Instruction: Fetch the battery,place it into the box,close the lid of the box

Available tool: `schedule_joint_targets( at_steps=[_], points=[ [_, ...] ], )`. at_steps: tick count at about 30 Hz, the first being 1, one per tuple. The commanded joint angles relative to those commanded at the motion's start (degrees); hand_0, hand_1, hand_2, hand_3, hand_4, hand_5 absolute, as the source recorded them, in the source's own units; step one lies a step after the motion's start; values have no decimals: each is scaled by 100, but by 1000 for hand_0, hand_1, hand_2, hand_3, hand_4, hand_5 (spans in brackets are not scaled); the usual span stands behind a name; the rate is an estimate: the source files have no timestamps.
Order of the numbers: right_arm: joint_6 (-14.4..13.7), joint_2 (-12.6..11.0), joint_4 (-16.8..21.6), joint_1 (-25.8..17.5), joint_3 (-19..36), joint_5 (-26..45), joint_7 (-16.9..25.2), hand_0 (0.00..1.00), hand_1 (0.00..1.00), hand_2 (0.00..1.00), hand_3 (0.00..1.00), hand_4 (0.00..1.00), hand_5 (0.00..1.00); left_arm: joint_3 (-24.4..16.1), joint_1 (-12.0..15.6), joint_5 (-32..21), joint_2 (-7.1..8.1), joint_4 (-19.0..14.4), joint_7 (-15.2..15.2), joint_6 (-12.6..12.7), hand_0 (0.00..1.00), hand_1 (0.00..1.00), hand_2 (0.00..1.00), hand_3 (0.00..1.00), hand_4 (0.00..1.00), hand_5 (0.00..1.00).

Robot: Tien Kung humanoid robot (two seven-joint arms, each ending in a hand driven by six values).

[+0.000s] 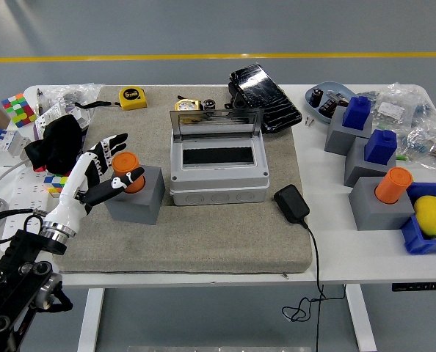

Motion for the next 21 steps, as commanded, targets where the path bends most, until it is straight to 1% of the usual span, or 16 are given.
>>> schedule_joint_targets(
  at_steps=[4,5,10,11,16,17,21],
  points=[
    [2,-4,0,3,4,-3,-7,682,666,700,633,998,622,42,-29,-19,-24,31,-40,32,494,718,787,687,998,135],
    [2,-2,0,1,26,-21,-14,682,666,700,633,998,622,61,-46,-26,-31,41,-64,55,321,549,670,650,998,15],
    [2,-7,0,3,39,-30,-27,682,666,700,633,998,622,114,-161,-33,-95,176,-92,107,321,549,670,650,998,15],
    [2,-8,0,5,29,-21,-24,681,667,700,633,998,623,119,-172,-40,-104,189,-102,114,245,390,521,613,998,2],
    [3,-13,0,10,3,-5,-21,681,667,700,633,998,623,187,-299,-188,-199,359,-254,207,245,390,521,613,998,2],
    [4,-13,0,12,-4,1,-20,681,667,700,633,998,623,201,-323,-210,-217,390,-284,222,194,287,401,444,863,2],
    [5,-16,0,16,-18,10,-20,681,667,700,633,998,623,259,-414,-319,-308,502,-408,277,194,287,401,444,863,2]
  ],
)
